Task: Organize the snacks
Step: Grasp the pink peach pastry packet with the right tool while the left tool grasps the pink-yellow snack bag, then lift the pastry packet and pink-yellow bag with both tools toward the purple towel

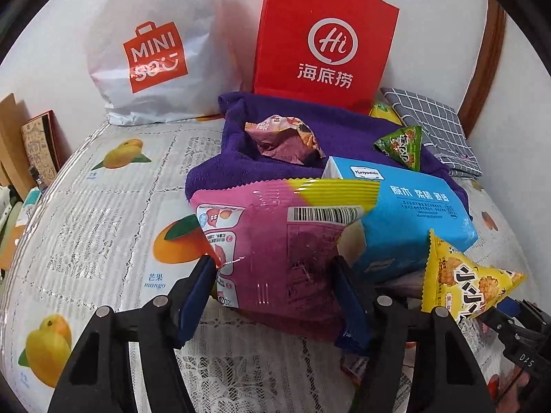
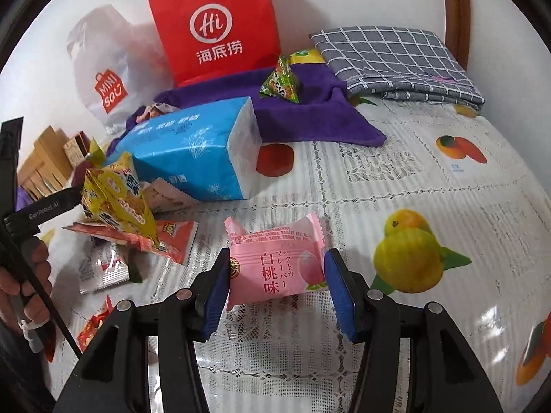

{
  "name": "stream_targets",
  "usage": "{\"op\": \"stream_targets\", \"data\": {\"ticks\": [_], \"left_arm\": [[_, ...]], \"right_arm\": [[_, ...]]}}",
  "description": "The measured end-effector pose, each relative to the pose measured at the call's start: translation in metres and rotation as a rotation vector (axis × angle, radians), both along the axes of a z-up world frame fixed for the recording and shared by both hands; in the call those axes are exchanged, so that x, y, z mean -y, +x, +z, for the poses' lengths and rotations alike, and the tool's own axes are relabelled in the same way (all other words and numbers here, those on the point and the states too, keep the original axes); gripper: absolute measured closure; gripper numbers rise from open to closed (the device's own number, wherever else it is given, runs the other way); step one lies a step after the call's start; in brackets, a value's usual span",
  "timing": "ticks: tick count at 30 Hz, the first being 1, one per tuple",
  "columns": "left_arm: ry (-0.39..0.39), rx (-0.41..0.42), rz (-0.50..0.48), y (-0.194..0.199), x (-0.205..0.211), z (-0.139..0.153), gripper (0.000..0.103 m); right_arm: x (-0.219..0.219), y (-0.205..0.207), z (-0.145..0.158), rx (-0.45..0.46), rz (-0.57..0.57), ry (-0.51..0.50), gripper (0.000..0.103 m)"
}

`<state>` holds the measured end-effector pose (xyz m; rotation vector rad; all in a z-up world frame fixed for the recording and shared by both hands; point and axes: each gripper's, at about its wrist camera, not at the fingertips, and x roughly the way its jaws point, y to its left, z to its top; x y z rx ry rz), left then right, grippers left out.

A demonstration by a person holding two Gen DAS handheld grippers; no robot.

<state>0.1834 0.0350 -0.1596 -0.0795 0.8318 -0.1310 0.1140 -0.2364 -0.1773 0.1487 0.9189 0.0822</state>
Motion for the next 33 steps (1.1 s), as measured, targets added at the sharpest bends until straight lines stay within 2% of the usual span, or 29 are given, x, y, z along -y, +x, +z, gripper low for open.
{"op": "stream_targets", "data": {"ticks": [10, 22, 26, 33], "left_arm": [[-0.006, -0.003, 0.024, -0.001, 0.0, -0.001, 0.037], [-0.022, -0.017, 0.032, 0.001, -0.001, -0.001, 0.035], [-0.017, -0.045, 0.014, 0.005, 0.002, -0.005, 0.028], [-0.033, -0.042, 0.011, 0.005, -0.003, -0.005, 0.03]], "right_arm": [[0.012, 0.001, 0.002, 0.004, -0.01, 0.091, 0.05], [0.009, 0.001, 0.002, -0.003, -0.009, 0.067, 0.05], [0.01, 0.0, 0.003, -0.002, -0.012, 0.081, 0.05], [0.011, -0.002, 0.002, 0.0, -0.019, 0.109, 0.05]]}}
